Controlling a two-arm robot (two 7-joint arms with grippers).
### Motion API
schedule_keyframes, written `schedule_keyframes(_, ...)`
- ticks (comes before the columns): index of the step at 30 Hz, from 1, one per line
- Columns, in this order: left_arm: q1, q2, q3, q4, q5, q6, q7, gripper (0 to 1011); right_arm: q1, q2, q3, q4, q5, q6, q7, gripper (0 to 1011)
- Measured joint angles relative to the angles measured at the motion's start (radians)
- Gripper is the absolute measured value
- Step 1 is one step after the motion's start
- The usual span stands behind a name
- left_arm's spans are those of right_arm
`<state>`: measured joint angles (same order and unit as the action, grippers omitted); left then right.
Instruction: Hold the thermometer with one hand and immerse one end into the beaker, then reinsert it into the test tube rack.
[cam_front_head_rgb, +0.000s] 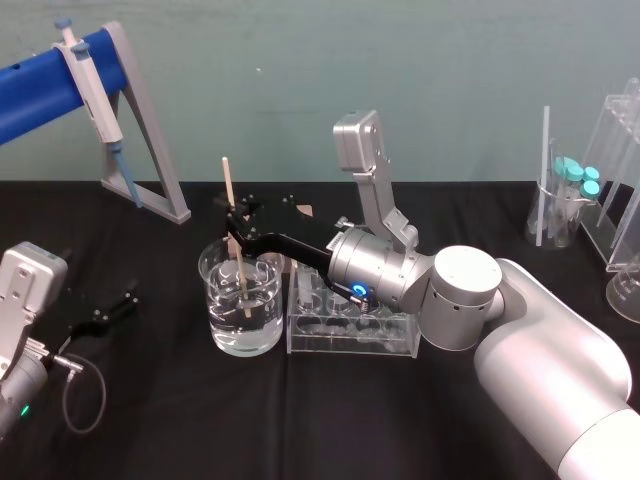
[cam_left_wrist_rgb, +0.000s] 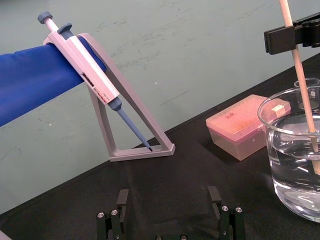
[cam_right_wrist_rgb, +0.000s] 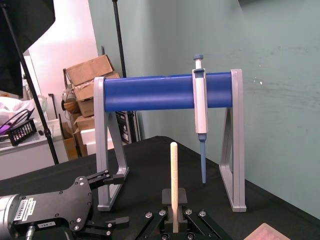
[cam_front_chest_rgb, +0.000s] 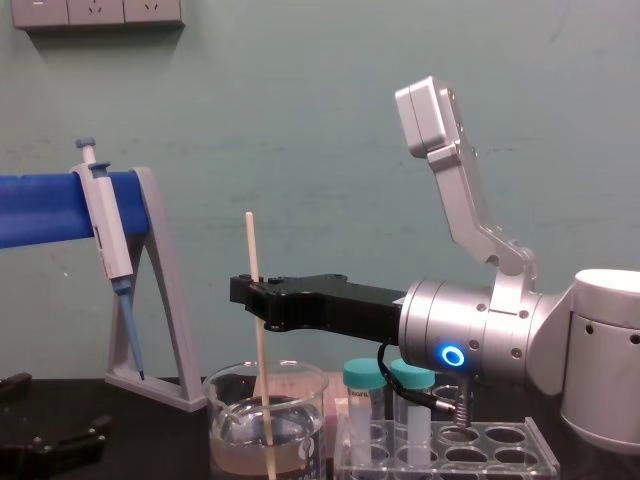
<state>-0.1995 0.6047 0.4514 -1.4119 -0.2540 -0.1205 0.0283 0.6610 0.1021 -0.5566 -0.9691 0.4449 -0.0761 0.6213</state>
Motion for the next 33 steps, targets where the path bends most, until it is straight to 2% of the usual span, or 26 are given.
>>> schedule_keyframes(33, 0.0, 0.0, 0.0, 0.0, 0.0, 0.0, 0.0, 1004, 0.0, 0.0, 0.0, 0.0, 0.0, 0.0, 0.0, 49)
